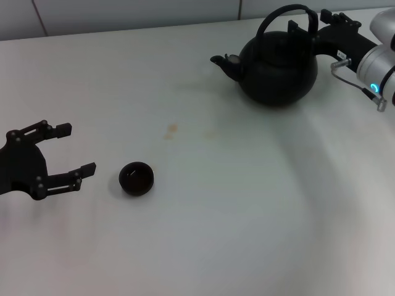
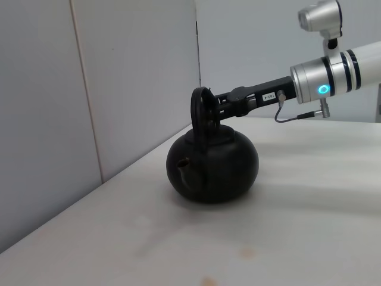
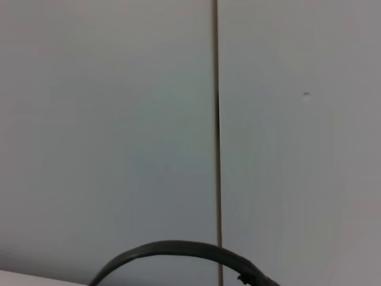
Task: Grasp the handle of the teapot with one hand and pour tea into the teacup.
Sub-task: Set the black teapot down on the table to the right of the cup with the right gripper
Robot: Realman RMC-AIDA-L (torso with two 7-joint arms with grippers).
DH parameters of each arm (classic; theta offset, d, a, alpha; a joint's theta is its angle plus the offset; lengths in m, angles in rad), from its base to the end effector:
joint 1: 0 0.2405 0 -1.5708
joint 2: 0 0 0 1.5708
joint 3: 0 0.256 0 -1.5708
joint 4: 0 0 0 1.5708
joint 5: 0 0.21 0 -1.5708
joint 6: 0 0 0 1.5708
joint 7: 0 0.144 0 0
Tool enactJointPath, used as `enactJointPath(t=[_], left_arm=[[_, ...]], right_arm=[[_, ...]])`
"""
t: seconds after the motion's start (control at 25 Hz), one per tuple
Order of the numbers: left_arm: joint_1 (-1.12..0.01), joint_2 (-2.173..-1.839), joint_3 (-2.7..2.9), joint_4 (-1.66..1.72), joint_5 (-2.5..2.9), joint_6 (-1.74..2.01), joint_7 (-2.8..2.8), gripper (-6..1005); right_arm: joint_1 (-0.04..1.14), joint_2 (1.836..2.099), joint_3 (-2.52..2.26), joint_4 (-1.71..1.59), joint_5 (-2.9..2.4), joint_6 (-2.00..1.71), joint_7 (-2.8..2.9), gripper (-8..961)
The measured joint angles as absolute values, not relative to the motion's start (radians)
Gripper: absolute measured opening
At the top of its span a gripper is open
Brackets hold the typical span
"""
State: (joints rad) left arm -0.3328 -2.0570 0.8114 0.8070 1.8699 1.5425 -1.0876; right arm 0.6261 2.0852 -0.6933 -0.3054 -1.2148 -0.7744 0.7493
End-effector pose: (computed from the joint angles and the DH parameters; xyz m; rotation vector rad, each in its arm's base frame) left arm -0.2967 0.2989 0.0254 -2.6479 -0.2301 -0.5448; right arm 0.3085 0.4133 0.0058 -1.8661 0.6731 0.5451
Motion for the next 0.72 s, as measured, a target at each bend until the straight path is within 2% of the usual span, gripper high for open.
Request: enactJointPath(t=[0.04, 0.72], left_arm=[[-0.333, -2.057, 0.811, 0.807, 1.87, 1.542, -1.088, 866], [-0.339, -2.058, 0.811, 0.807, 1.867, 1.542, -1.113, 866]], right_arm=[[0.623, 2.086, -0.694, -0.306, -1.215, -0.778, 0.749, 795], [0.517, 2.089, -0.678, -0.308, -1.209, -0.955, 0.748, 796]])
